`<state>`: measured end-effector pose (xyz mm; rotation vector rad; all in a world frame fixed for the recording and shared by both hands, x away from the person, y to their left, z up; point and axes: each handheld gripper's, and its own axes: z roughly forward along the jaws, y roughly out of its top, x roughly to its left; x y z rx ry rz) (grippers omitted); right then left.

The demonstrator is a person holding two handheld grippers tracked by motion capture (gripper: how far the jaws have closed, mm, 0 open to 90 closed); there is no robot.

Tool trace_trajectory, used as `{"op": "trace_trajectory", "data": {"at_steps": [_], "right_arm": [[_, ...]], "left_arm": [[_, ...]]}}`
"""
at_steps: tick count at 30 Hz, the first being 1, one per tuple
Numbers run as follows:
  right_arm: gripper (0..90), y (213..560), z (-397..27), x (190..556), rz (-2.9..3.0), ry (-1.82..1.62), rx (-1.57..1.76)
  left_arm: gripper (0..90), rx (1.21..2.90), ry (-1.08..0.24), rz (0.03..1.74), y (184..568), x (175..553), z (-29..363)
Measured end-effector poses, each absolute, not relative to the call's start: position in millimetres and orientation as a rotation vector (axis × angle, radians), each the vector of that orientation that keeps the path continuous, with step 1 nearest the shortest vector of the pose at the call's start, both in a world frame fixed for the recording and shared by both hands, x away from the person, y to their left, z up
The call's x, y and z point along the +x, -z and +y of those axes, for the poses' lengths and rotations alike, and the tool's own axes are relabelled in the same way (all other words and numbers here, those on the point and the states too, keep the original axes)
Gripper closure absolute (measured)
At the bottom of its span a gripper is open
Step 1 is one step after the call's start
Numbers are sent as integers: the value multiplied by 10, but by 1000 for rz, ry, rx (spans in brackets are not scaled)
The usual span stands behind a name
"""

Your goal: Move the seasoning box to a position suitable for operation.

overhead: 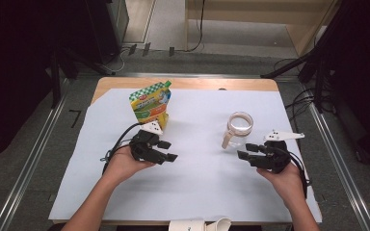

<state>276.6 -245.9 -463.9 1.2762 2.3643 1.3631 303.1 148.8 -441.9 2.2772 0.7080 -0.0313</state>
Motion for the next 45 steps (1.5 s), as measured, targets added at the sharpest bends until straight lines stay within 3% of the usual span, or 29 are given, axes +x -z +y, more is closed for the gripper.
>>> {"op": "trace_trajectory", "data": {"at_steps": [20,35,45], "right_arm": [[541,4685,-2397,2793,2333,-1327,1157],[465,4729,-2406,2835,2348,-1289,1196],[475,4742,-2421,2852,2352,-1275,1225]], "left_arm": [[417,2238,18,700,4362,3012,1559],[416,2212,3,699,4319,3005,1603],[428,2213,0,697,4305,2999,1613]]}}
